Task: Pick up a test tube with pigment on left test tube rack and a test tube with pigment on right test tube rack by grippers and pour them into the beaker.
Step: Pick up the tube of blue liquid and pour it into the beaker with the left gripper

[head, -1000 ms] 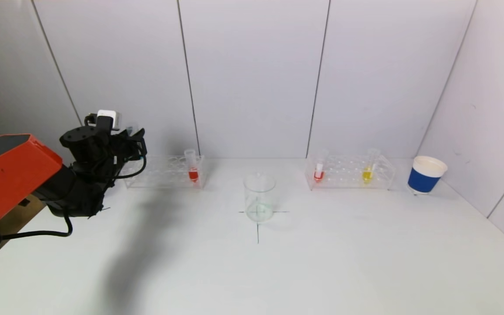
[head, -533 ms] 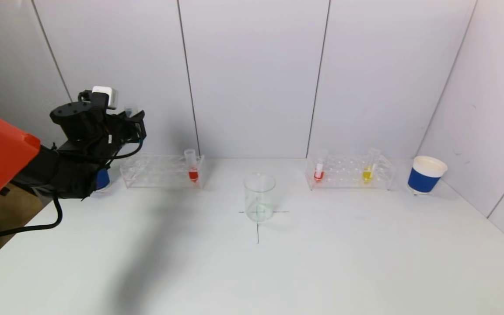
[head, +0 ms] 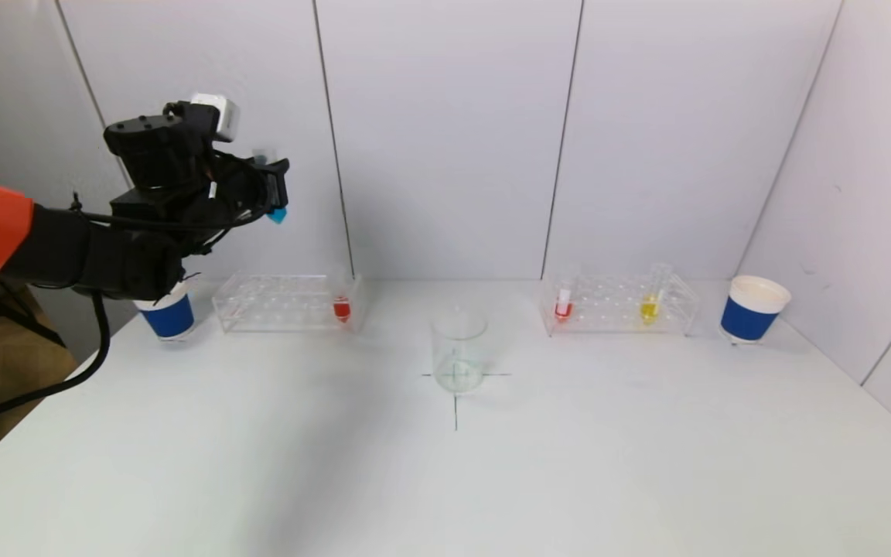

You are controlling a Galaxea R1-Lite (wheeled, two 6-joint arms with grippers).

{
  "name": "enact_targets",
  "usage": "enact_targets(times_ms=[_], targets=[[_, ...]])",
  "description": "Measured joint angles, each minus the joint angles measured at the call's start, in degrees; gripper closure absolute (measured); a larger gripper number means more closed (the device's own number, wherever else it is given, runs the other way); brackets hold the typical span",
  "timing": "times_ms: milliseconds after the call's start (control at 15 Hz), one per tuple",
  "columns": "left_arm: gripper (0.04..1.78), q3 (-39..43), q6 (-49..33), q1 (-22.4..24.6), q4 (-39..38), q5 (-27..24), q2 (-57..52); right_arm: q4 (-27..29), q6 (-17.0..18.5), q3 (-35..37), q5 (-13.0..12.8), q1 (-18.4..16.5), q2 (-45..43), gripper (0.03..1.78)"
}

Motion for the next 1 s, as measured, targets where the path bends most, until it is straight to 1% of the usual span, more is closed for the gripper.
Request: enact_targets(times_ms=[67,200,533,867,1000], targets=[[1.36,-1.19,0.39,-1.17,1.85,0.17,-0.11,0.0,-0.02,0.0,-0.05,0.0,0.0,0.04],[1.36,-3.36,1.38,-3.43,2.43,0.06,0.65,0.0,-0.02,0.0,0.0,0.0,0.0,0.04],[1.36,-10.59,9.09,-7.97,2.57,-0.68,6.01,0.02,0.0,0.0,0.0,-0.02,0.0,0.04],[1.36,-11.47,14.75,-9.05,2.38,-3.28,10.37,0.0,0.0,0.0,0.02,0.0,0.0,0.04],[1.36,-11.53,18.8,-9.13,2.11,-5.84,11.29,0.0,0.0,0.0,-0.02,0.0,0.0,0.04]])
